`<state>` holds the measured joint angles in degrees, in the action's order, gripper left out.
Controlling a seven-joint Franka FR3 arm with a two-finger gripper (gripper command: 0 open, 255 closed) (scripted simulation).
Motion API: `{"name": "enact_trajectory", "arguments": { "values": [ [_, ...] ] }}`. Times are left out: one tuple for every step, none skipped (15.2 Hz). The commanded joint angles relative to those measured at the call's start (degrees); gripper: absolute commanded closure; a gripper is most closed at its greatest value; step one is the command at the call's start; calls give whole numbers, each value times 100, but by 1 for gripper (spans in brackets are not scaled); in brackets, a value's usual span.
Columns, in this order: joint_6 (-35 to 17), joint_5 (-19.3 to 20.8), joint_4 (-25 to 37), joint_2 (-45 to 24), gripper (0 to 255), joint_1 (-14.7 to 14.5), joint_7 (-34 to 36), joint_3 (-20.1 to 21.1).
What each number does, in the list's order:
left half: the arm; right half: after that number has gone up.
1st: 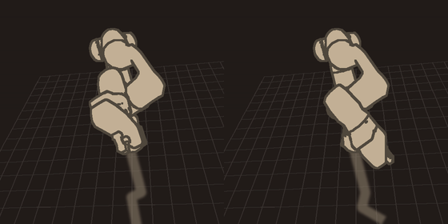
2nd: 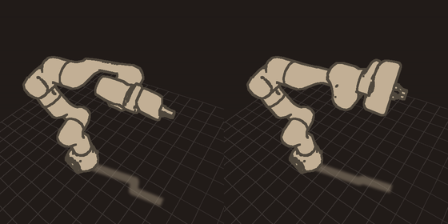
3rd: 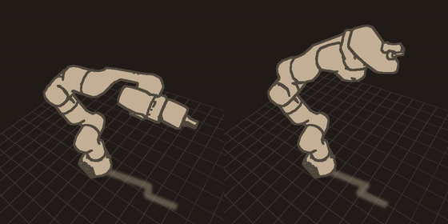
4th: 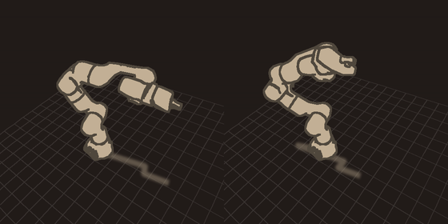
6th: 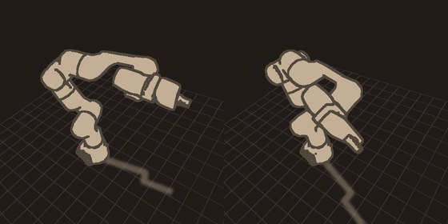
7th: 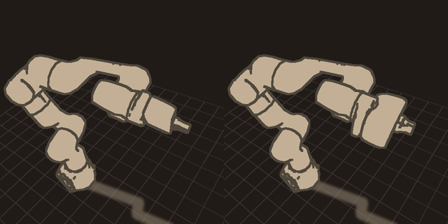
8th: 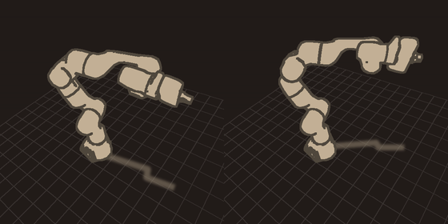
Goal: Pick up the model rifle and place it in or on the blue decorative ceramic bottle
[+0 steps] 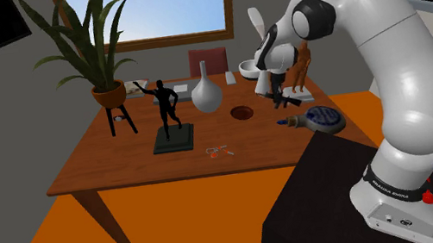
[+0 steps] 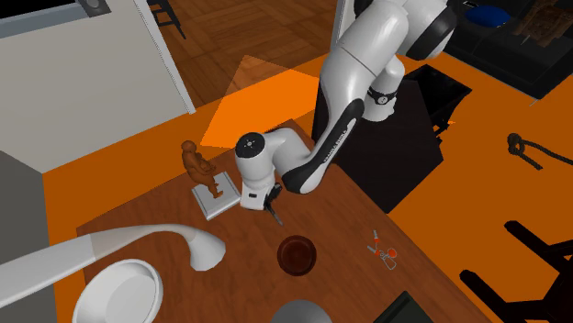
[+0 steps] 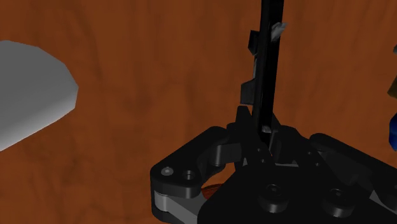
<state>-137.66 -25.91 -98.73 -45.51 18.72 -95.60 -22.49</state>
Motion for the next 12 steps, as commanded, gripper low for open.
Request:
{"name": "enact_trajectory", "arguments": {
  "values": [
    [76, 44, -40, 115, 255, -36, 27, -46],
    [118, 67, -57, 174, 255, -54, 41, -70],
    [160, 91, -73, 232, 255, -71, 55, -93],
    [203, 116, -87, 290, 255, -88, 69, -117],
    [246, 140, -100, 347, 255, -106, 84, -141],
    [290, 165, -112, 404, 255, -123, 99, -164],
    [335, 190, -123, 460, 255, -139, 114, -188],
    [380, 216, -132, 515, 255, -156, 129, -211],
    [425, 241, -140, 570, 255, -172, 144, -234],
    [471, 267, -147, 624, 255, -188, 160, -257],
    [518, 293, -153, 678, 255, -204, 176, -279],
    [565, 320, -157, 731, 255, -220, 192, -302]
  ]
}}
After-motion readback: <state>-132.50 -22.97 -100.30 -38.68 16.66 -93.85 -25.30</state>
